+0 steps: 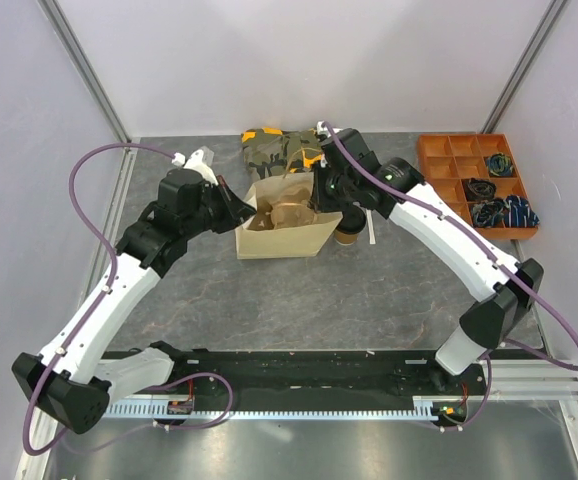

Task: Pack the takeout coffee

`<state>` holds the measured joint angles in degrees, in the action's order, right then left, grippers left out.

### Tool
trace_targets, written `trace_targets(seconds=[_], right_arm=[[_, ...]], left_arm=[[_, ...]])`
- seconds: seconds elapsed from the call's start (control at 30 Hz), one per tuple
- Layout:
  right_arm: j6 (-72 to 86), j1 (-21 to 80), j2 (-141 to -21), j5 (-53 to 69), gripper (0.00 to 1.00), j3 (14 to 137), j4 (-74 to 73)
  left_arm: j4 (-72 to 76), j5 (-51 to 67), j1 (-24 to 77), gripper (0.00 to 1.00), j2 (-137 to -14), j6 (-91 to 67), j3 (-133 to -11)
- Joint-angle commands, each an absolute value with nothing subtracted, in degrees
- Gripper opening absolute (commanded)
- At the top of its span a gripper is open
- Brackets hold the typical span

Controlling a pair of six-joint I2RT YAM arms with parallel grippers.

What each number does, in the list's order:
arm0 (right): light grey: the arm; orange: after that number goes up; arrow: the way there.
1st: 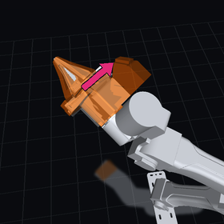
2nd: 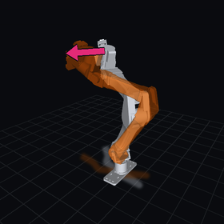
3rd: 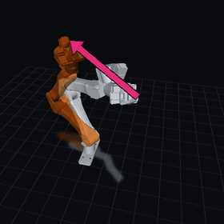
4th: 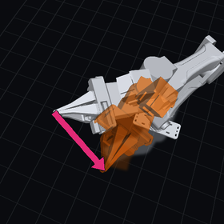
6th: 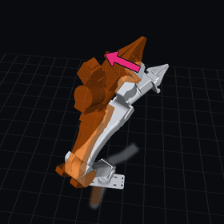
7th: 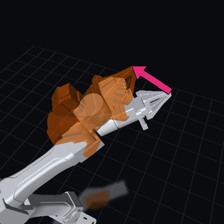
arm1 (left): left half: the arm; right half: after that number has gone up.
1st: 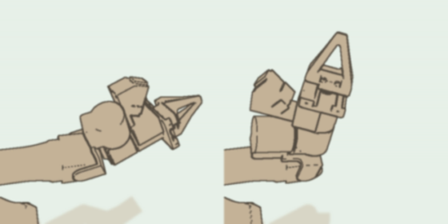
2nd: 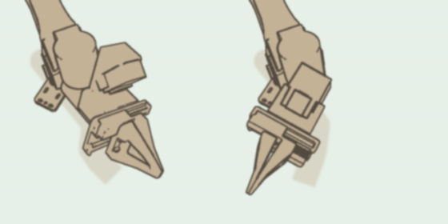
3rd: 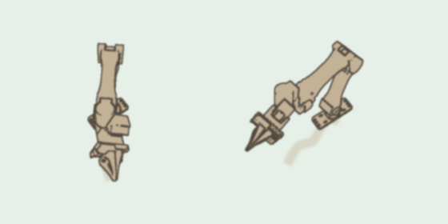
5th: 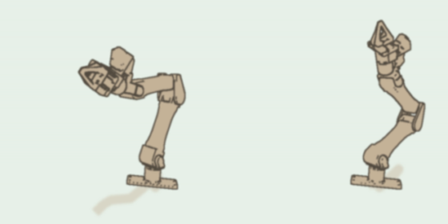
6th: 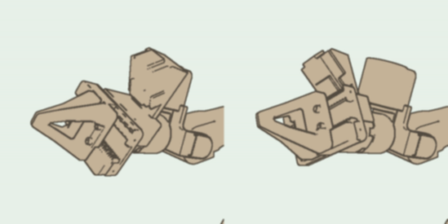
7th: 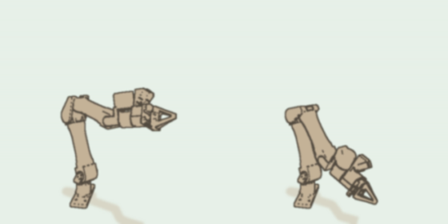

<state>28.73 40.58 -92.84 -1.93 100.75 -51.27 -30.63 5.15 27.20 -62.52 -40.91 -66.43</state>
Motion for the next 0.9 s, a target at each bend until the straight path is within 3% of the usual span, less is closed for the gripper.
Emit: trace_targets(seconds=[0.0, 0.37, 0.87], right_arm=[[29.1, 41.0, -94.5, 1.6, 0.0, 99.6, -47.0], [28.3, 41.0, -98.3, 13.0, 0.0, 97.0, -39.6], [27.4, 42.1, -105.8, 9.0, 0.0, 100.4, -42.4]], left_arm=[[-28.6, 7.0, 26.6, 0.02, -62.7, -43.7, -65.9], [-29.3, 13.2, 19.4, 0.02, -61.5, -46.2, -61.7], [-30.6, 14.3, 18.5, 0.02, -61.3, -42.7, -61.0]])
